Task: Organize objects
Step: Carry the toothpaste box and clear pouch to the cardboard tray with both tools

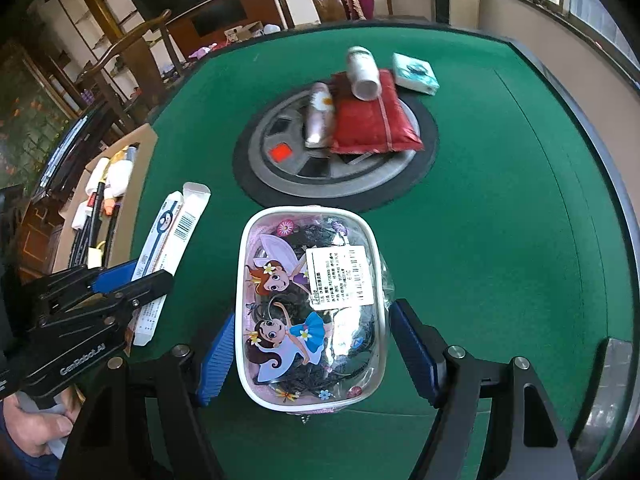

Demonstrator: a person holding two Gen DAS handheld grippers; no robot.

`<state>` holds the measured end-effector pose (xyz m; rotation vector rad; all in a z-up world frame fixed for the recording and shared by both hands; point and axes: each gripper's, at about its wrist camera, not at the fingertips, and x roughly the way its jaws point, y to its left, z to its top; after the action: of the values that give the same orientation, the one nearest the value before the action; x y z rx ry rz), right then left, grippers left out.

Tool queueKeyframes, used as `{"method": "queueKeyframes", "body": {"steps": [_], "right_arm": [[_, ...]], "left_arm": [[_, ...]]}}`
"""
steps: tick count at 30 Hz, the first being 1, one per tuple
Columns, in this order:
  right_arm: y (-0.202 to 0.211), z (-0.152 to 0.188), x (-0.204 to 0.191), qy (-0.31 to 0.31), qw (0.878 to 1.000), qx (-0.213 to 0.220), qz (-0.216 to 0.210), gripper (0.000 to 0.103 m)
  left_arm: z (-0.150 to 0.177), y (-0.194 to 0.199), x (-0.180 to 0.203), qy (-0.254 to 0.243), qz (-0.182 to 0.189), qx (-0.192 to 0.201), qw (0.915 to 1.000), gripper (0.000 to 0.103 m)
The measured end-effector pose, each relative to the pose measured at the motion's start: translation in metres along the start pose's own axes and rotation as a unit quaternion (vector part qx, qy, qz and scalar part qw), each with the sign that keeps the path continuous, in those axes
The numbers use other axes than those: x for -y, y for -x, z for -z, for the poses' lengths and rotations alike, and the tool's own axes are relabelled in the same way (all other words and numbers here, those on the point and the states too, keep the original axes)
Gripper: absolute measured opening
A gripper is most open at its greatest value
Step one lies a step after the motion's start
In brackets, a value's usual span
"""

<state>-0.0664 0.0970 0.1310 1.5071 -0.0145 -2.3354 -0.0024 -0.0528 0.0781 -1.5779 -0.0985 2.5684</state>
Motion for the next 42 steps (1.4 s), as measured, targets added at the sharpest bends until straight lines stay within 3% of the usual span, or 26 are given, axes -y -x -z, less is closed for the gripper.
{"method": "queueKeyframes", "body": {"steps": [10,20,42], "right_arm": [[0.003,-0.004,-0.054,0.023,0.999,0.017,-0.015,0.079],[-0.002,-0.012,-0.119,0.060,0.997,0.027,-0.043,0.079],[-0.049,-0.042,-0.244,0.174,0.982,0.006,-0.067,0.079]], "left_arm": [[0.010,0.044,-0.036,0.012,-0.002,0.031,0.9994,0.029],[0.024,0.087,-0.097,0.048,-0.033,0.063,0.9963,0.029],[0.049,0.092,-0.199,0.135,-0.066,0.053,0.9872,0.029]]}}
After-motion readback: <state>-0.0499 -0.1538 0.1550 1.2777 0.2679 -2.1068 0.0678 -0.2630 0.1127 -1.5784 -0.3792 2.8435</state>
